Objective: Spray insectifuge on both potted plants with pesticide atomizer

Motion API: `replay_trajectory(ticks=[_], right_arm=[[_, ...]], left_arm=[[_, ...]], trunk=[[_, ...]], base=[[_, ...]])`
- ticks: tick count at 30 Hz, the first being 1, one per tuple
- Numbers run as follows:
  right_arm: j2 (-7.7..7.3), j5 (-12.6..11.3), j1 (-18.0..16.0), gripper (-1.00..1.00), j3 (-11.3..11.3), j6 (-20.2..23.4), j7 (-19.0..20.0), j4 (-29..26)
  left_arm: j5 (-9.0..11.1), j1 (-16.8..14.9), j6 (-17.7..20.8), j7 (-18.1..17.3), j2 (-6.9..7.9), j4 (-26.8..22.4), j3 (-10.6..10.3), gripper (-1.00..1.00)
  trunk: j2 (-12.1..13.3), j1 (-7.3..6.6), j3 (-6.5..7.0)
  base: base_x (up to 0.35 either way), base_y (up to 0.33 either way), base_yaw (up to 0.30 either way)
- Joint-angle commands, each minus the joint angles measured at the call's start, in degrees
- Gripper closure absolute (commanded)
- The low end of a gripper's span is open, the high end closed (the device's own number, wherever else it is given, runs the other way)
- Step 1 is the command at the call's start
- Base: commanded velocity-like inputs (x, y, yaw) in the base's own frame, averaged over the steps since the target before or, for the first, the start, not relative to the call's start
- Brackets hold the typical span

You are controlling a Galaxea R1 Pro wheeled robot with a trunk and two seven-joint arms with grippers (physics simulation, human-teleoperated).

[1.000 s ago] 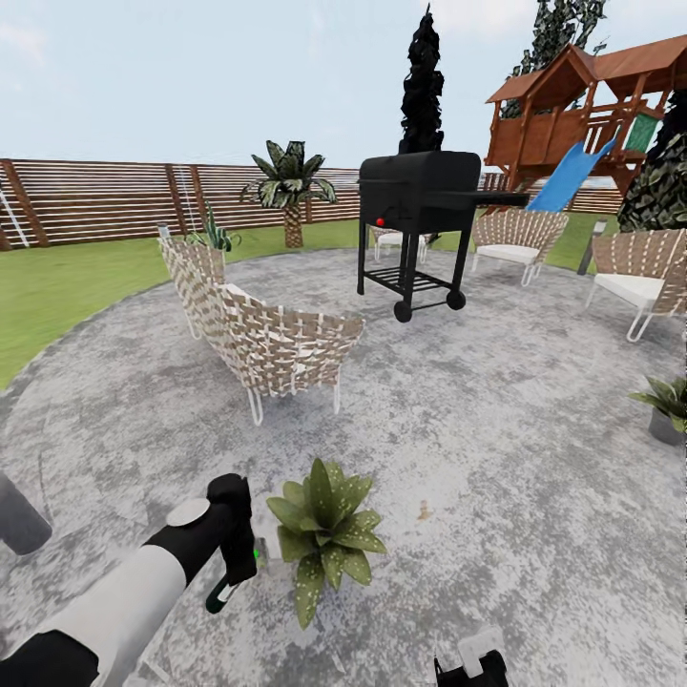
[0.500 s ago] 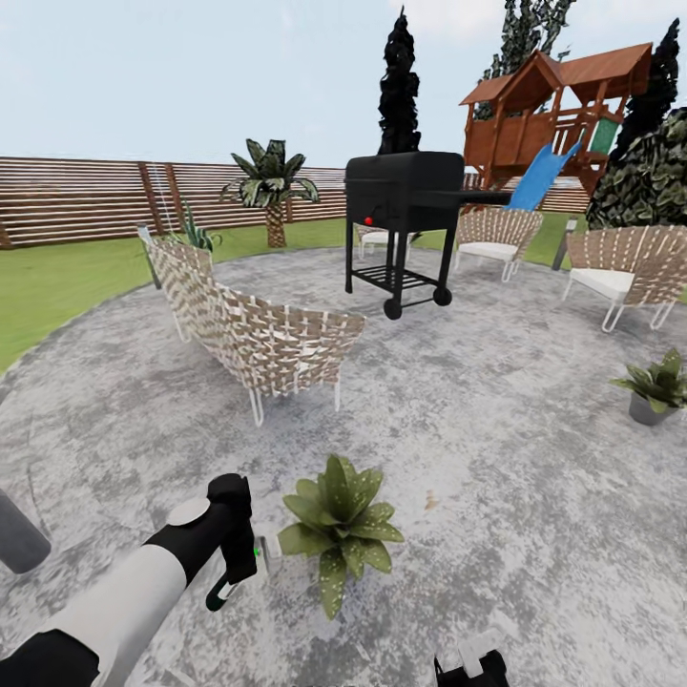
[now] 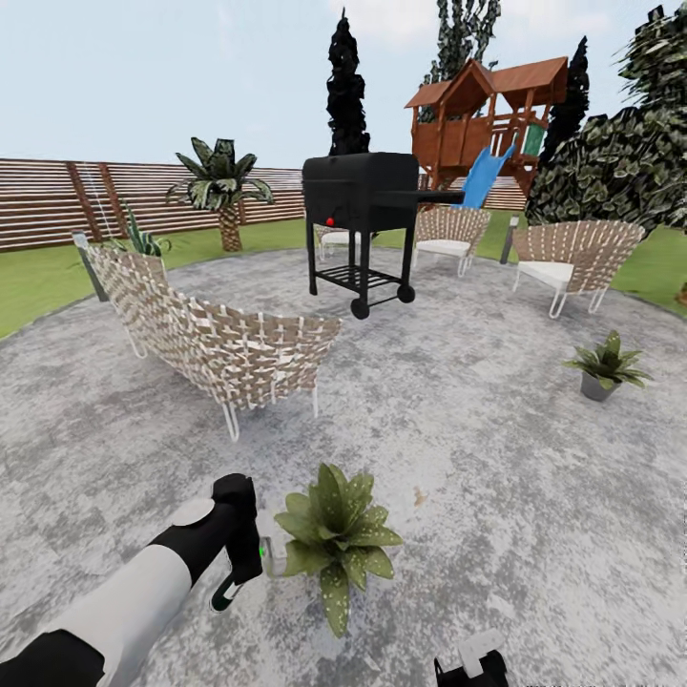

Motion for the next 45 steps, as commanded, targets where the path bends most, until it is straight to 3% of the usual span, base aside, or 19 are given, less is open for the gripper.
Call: replay_trajectory(ticks=[1, 5, 9, 13, 20, 27, 33, 38, 40, 45], right_arm=[[0.02, 0.6, -0.1, -1.0, -0.4, -0.2, -0.3, 0.1], [0.02, 0.6, -0.1, -1.0, -0.4, -0.2, -0.3, 0.1], [0.02, 0.6, -0.1, -1.0, -0.4, -0.2, -0.3, 0.1], [0.03, 0.6, -0.1, -1.0, -0.4, -0.2, -0.3, 0.1], [0.09, 0.6, -0.1, -1.0, -0.4, -0.2, -0.3, 0.1], [0.1, 0.6, -0.1, -1.0, -0.4, -0.2, -0.3, 0.2], [0.1, 0.6, -0.1, -1.0, -0.4, -0.2, -0.3, 0.2], [0.1, 0.6, -0.1, -1.0, -0.4, -0.2, -0.3, 0.2], [0.1, 0.6, -0.1, -1.0, -0.4, -0.2, -0.3, 0.2], [0.11, 0.6, -0.1, -1.0, -0.4, -0.2, -0.3, 0.2]], left_arm=[[-0.1, 0.0, 0.5, -0.3, -0.14, -0.1, -0.3, 1.0], [-0.1, -0.2, 0.5, -0.4, -1.63, -0.1, -0.4, 1.0], [-0.1, 0.1, 0.4, -0.4, -1.58, -0.1, -0.7, 1.0], [-0.1, 0.4, -0.1, -0.4, -0.62, 0.4, -0.6, 1.0], [-0.1, 0.4, 0.0, 1.4, 2.86, 0.9, -0.3, 1.0], [0.0, 1.5, -0.1, 2.1, 1.43, 0.9, -0.3, 1.0], [0.0, 3.1, 0.0, 4.3, 1.23, 0.9, -0.1, 1.0], [0.0, 3.1, 0.1, 4.6, -0.99, 0.2, -0.3, 1.0], [0.0, 3.1, -0.1, 4.6, -0.47, 0.4, -0.1, 1.0], [0.3, 3.2, -0.2, 4.7, 3.54, 1.0, 0.3, 1.0]], trunk=[[0.0, 0.0, -0.05], [0.0, 0.0, -0.05], [0.0, 0.0, -0.05], [0.0, 0.0, -0.05], [0.0, 0.0, -0.05], [0.0, 0.0, -0.05], [0.0, 0.0, -0.05], [0.0, 0.0, -0.05], [0.0, 0.0, -0.05], [0.0, 0.0, -0.05]], base=[[0.058, 0.058, -0.129], [0.016, 0.016, -0.035], [0.001, 0.001, -0.002], [0.0, 0.0, 0.0], [0.0, 0.0, 0.0], [0.0, 0.0, 0.0], [0.0, 0.0, 0.0], [0.0, 0.0, 0.0], [0.0, 0.0, 0.0], [0.0, 0.0, 0.0]])
